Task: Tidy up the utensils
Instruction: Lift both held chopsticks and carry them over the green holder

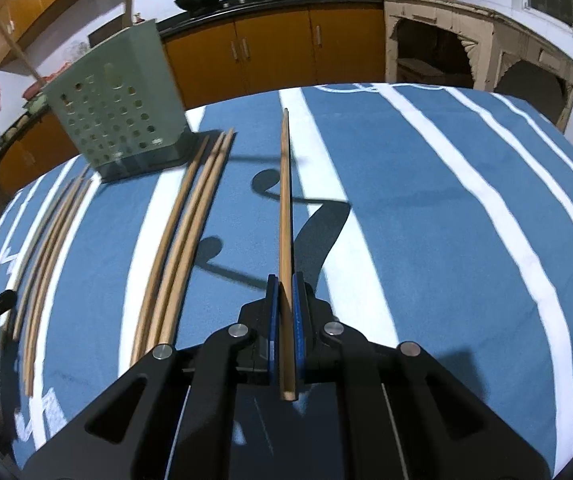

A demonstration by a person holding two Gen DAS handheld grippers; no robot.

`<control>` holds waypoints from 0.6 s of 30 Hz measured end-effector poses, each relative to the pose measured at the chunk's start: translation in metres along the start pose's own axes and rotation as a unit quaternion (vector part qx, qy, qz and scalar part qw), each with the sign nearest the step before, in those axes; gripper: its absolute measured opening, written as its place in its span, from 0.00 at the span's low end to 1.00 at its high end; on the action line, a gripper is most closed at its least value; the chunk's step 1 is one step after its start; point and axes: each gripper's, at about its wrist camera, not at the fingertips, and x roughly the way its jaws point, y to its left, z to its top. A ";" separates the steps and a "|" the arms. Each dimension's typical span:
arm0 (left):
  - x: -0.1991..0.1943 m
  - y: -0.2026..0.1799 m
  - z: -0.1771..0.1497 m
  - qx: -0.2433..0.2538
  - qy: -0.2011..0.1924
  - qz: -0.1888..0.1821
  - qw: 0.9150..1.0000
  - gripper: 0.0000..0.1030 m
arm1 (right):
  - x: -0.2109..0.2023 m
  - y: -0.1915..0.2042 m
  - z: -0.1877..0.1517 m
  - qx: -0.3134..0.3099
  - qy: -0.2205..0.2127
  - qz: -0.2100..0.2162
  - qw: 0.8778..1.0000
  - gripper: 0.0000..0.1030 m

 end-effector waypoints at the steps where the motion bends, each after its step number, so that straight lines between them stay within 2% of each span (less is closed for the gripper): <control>1: -0.001 -0.003 -0.002 0.004 0.000 -0.005 1.000 0.12 | -0.002 0.001 -0.003 -0.004 0.001 0.004 1.000 0.08; 5: -0.004 -0.011 -0.008 0.021 -0.003 -0.008 1.000 0.13 | -0.006 0.004 -0.007 -0.012 0.002 0.003 1.000 0.08; 18: -0.006 -0.016 -0.014 0.032 -0.007 -0.009 0.999 0.13 | -0.010 0.009 -0.015 -0.022 -0.003 -0.007 1.000 0.08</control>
